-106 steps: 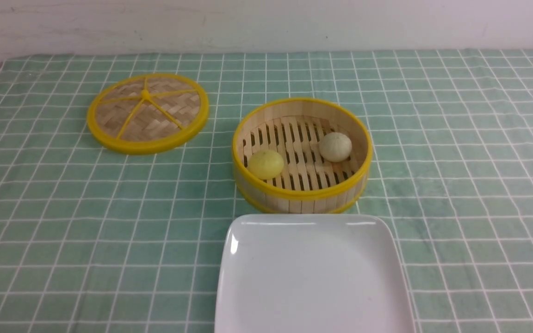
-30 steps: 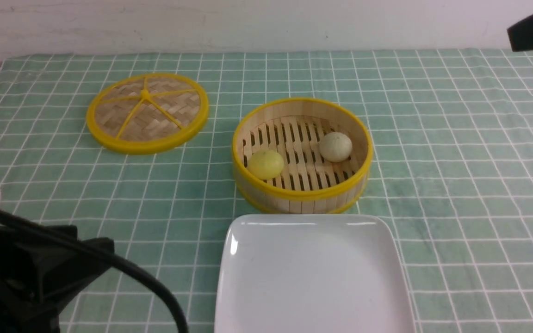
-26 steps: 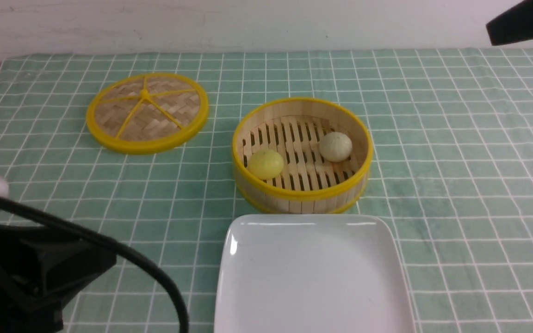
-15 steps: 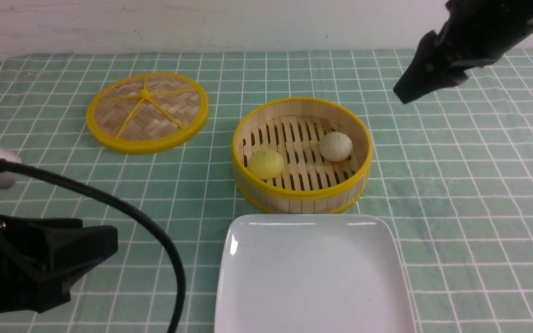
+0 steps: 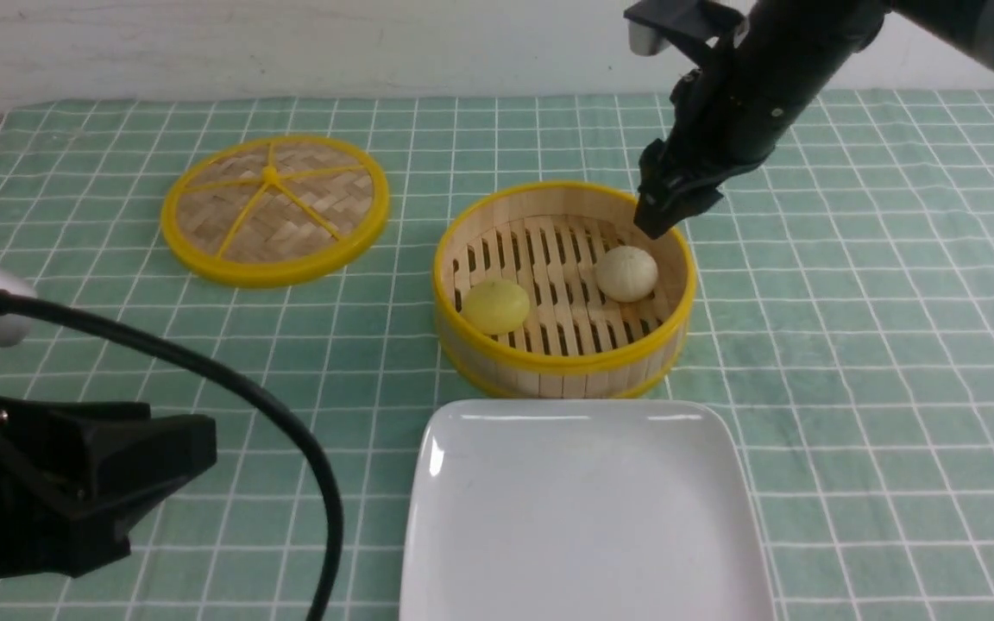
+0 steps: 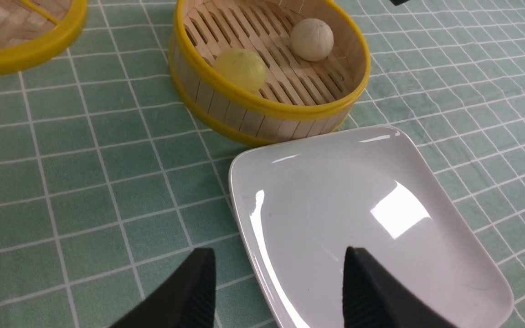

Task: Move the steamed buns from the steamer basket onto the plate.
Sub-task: Use the right arm to grab the steamed stuffed bun that is closest to it

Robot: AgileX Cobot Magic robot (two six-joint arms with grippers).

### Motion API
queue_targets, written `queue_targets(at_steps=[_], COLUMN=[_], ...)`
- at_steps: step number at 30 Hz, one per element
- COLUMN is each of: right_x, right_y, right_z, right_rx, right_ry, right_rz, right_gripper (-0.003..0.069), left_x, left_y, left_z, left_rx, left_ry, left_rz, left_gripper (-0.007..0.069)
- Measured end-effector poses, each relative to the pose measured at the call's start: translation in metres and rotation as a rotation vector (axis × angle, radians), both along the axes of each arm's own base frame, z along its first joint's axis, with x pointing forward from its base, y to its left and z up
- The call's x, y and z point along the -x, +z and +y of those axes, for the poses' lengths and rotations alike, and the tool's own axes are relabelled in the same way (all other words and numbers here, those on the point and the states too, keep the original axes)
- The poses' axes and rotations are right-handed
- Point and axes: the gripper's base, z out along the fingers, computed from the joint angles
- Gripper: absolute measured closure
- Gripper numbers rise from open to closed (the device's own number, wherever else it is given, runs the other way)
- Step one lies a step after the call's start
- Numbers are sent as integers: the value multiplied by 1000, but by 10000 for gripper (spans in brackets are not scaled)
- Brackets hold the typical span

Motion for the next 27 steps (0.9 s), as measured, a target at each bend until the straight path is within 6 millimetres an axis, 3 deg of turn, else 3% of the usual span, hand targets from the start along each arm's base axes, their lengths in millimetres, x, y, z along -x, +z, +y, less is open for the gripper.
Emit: queue_targets(at_steps=[9, 15, 19, 22, 27], right_x=[-33, -49, -52, -52, -52], right_y=[-21, -66, -80, -83, -82], right_z=[9, 14, 15, 15, 16], right_rx=[25, 63, 73, 72, 66], right_ry=[-50, -67, -67, -67, -66], right_rz=[-10, 61, 87, 95, 96], right_gripper=[233, 233, 241, 266, 368], left_x=[-2, -3, -3, -3, -3], left_y=[-2, -3, -4, -4, -4], left_z=[0, -1, 0, 0, 0], left_rx=[2, 3, -3, -3, -3], left_ry=[-5, -16, -17, -17, -17], left_rz=[18, 36, 38, 38, 37], left_gripper=[226, 226, 226, 226, 226])
